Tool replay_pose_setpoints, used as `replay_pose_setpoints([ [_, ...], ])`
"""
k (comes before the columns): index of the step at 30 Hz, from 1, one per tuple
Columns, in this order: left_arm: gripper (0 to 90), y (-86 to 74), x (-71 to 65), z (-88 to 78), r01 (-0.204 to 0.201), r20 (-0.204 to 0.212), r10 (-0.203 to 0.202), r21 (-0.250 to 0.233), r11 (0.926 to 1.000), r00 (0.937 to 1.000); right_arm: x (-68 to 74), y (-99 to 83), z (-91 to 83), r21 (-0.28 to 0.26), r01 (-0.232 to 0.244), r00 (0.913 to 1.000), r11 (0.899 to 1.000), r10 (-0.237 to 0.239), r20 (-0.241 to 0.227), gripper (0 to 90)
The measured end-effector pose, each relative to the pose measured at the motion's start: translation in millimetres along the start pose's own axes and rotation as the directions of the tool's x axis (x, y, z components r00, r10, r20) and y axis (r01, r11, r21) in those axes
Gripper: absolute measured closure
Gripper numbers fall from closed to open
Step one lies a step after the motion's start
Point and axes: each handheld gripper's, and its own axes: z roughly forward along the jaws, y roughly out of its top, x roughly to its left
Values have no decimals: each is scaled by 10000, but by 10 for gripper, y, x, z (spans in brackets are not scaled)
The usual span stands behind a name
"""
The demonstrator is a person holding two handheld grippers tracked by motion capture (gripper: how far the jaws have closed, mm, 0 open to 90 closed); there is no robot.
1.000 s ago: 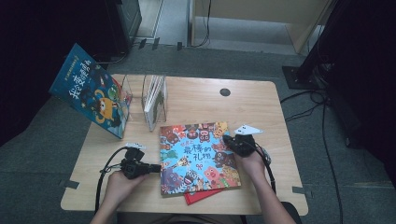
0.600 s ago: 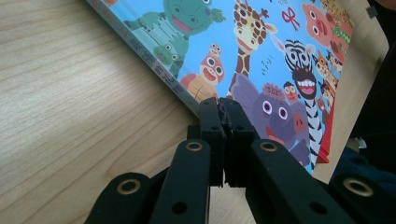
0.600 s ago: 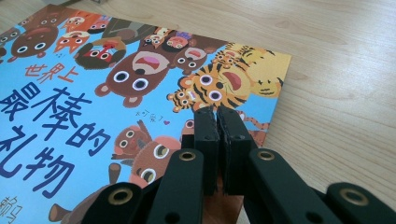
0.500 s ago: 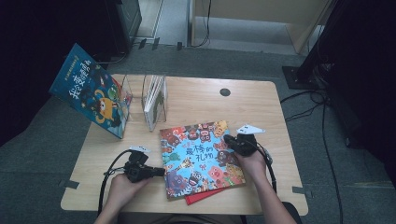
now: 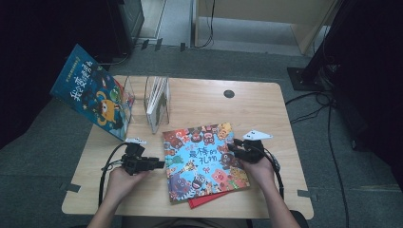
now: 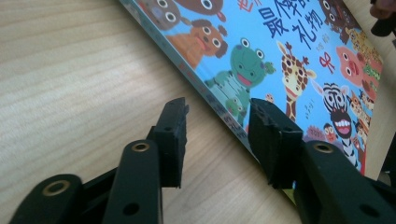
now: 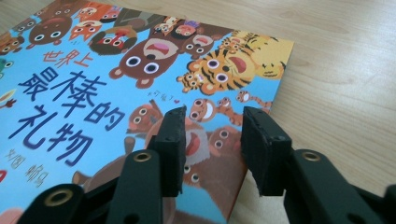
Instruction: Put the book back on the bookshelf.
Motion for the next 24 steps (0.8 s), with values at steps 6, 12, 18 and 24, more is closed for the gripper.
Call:
replay_pose_setpoints([
  [6, 471, 112, 66, 43, -103, -17, 103, 139, 9999, 9999, 33, -73, -89, 9, -72, 10000, 10000, 72, -27, 532],
  [12, 456, 200, 109, 35, -102, -70, 103, 63, 9999, 9999, 48, -130, -150, 421, -248, 9997, 9988, 250, -44, 507],
  [18, 490, 272, 176, 4, 168, 159, -165, -196, 9997, 9997, 85, -179, -208, 409, -249, 9997, 9989, 251, -54, 516],
  [24, 582, 356, 156, 26, -210, -86, 212, 226, 9995, 9997, 125, -229, -301, 330, -310, 9995, 9990, 312, -68, 544],
])
